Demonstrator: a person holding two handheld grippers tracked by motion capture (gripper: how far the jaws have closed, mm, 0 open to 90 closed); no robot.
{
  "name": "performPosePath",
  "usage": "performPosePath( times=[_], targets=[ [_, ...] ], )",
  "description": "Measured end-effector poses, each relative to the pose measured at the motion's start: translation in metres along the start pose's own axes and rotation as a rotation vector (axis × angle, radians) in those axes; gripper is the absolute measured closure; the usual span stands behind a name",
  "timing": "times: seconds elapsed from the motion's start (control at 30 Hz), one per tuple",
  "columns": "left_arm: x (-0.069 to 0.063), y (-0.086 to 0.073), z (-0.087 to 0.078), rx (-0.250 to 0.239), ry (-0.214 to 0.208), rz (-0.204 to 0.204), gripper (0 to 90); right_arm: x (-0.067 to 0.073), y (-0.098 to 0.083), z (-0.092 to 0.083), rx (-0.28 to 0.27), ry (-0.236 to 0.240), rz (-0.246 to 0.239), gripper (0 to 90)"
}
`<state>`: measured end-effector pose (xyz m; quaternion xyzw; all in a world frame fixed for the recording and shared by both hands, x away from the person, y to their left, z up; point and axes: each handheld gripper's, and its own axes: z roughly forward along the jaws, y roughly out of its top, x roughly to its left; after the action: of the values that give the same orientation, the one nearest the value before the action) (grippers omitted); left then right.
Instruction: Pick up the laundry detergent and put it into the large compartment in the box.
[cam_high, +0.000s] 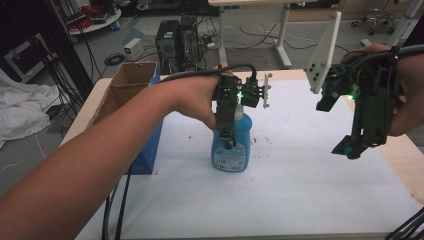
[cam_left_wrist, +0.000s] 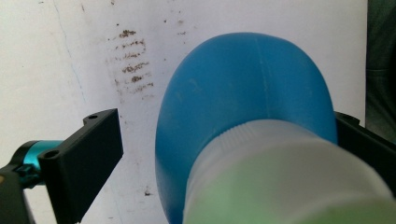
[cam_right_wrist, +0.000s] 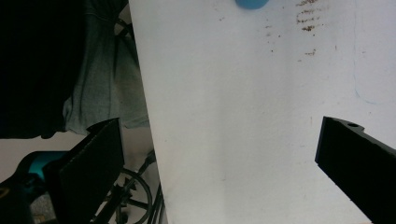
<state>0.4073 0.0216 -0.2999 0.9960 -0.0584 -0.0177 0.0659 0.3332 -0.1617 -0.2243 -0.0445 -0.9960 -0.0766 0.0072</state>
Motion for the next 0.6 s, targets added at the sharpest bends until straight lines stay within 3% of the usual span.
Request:
performPosePath(
  times=[0.07,0.6],
  targets=[
    [0.0,0.0001,-0.0006,0.004,-0.001,0.005,8.5,-0.0003,0.0001,0.0002,-0.001,0.0,-0.001,0.7],
    [-0.0023,0.0038,-0.0025,0.01,0.006,0.029,16.1,-0.0013,-0.0005,-0.0002,-0.001,-0.004,0.008,0.7]
  ],
)
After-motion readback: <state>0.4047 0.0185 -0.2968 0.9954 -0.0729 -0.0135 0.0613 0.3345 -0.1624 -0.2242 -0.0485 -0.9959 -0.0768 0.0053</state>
